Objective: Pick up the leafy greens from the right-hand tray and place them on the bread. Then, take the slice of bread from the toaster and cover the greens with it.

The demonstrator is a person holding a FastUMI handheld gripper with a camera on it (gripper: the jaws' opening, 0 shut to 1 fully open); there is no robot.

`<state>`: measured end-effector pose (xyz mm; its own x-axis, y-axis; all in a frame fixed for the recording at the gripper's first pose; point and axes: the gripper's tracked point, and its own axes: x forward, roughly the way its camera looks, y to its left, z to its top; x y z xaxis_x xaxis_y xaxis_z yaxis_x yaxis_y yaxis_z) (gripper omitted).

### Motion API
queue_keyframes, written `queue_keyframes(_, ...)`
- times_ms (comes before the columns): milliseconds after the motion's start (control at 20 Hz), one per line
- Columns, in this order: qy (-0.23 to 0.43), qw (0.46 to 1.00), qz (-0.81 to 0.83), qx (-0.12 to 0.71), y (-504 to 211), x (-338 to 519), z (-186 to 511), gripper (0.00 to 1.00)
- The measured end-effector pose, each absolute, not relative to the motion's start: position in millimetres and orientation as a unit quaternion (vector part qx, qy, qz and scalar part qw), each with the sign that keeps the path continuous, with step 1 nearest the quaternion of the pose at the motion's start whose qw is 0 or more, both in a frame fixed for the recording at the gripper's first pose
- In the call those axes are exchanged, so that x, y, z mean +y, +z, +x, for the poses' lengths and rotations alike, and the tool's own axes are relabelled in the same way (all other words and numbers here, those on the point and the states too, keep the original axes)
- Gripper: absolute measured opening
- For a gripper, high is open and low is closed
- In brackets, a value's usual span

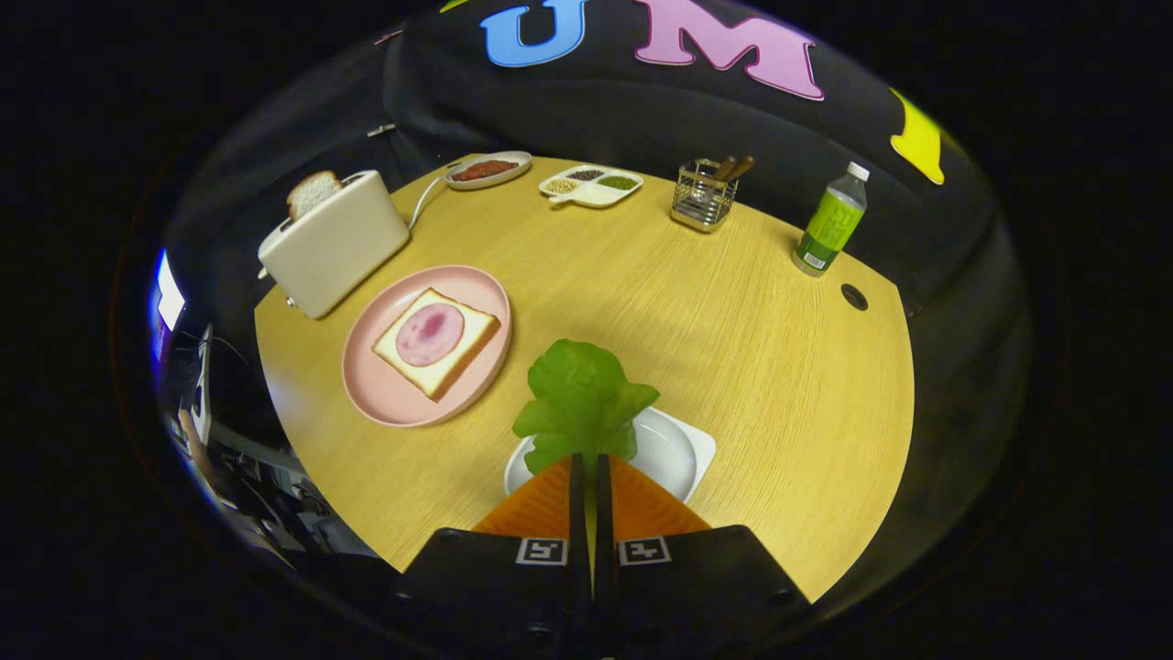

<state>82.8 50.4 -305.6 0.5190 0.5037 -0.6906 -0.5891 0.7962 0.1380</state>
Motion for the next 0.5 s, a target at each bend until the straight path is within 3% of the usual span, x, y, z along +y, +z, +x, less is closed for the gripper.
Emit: queue_keyframes(500,0.374,0.866,-0.048,0.33,-231.3,154.8,64.2,0.06)
